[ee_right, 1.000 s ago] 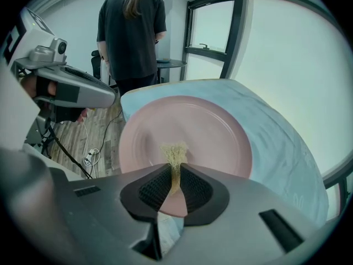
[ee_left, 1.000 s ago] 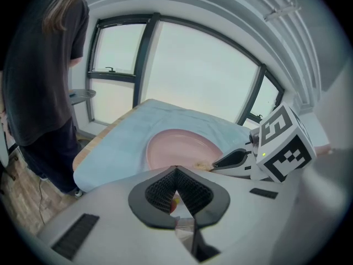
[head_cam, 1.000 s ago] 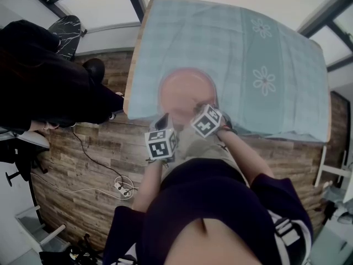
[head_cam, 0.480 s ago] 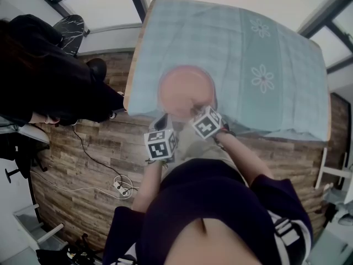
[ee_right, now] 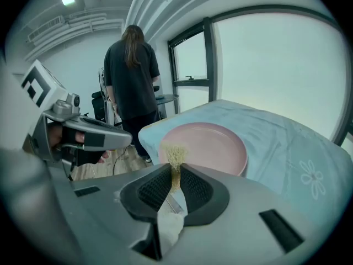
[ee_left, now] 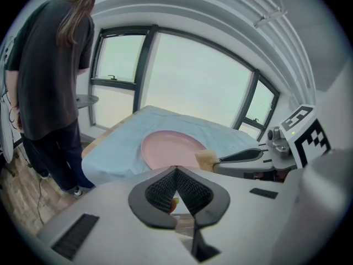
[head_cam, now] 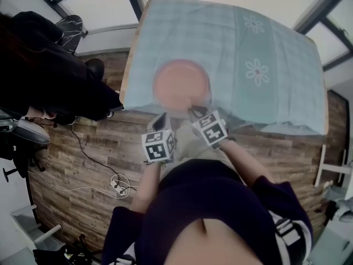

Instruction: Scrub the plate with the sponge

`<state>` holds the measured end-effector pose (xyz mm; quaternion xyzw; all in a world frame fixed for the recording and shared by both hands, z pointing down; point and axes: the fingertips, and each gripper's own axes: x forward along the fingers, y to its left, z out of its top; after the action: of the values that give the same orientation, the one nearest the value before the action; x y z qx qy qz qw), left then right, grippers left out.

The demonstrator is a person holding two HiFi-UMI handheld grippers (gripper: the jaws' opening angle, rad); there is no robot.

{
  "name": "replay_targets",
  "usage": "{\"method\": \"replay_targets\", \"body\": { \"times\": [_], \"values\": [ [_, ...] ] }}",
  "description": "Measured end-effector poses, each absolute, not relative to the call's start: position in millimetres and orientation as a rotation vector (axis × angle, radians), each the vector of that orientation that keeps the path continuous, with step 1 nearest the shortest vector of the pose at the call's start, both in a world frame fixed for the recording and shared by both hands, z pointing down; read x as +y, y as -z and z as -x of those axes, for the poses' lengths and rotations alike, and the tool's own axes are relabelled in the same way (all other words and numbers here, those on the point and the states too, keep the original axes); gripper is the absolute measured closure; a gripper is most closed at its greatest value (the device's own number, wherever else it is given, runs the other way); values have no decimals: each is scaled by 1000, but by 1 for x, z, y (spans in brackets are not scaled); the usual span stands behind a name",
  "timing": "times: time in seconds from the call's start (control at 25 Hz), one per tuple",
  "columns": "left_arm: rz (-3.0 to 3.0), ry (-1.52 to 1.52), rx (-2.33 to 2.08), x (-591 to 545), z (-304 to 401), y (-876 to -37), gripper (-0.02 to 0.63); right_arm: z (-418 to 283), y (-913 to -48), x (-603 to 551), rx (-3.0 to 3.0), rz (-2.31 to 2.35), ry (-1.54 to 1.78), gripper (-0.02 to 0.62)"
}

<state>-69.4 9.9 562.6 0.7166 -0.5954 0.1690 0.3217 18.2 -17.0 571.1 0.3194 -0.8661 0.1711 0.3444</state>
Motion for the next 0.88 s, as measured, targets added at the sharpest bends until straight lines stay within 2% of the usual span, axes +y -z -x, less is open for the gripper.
{"method": "replay_targets", "body": {
  "times": [0.88],
  "values": [
    [-1871, -364, -1600, 69, 69, -548, 603, -37, -526, 49, -2427, -910, -535, 541]
  ]
}}
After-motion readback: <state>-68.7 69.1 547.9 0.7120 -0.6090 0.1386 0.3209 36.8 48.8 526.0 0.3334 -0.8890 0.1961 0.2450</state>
